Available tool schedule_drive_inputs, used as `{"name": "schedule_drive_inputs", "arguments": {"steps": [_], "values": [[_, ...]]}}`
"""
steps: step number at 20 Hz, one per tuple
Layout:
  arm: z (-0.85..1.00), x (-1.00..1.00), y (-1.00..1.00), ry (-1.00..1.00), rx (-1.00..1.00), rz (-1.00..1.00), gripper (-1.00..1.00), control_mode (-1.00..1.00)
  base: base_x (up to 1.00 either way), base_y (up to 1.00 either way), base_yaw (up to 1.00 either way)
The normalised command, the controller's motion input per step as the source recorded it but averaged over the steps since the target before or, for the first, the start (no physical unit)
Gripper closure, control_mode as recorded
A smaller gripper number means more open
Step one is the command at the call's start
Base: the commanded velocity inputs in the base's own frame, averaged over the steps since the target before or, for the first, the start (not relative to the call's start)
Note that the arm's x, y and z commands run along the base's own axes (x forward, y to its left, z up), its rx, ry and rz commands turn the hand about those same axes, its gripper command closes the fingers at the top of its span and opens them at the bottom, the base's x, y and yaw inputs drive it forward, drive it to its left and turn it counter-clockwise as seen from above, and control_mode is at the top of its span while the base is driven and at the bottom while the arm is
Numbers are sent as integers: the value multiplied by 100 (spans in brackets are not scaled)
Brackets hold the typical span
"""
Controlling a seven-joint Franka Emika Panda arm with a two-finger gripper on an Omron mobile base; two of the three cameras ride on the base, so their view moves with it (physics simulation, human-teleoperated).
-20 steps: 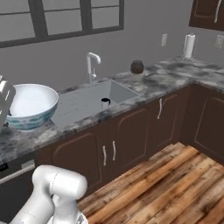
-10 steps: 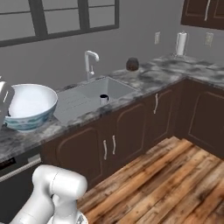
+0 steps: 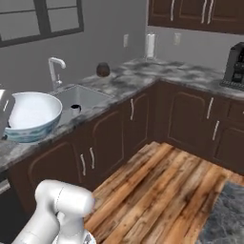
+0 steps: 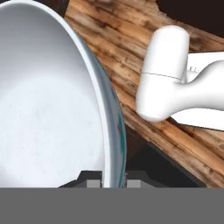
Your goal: Pick the mug and place it in the sink. Pick the bowl and place it in the open cabinet and then close the cabinet.
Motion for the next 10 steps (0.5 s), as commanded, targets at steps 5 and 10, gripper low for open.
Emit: {"name": "schedule_drive_inputs", "arguments": {"steps": [5, 10], "values": [[0, 0, 0, 0, 0, 0, 100, 100, -100, 65, -47], [0, 0, 0, 0, 0, 0, 100, 100, -98, 41, -23]]}}
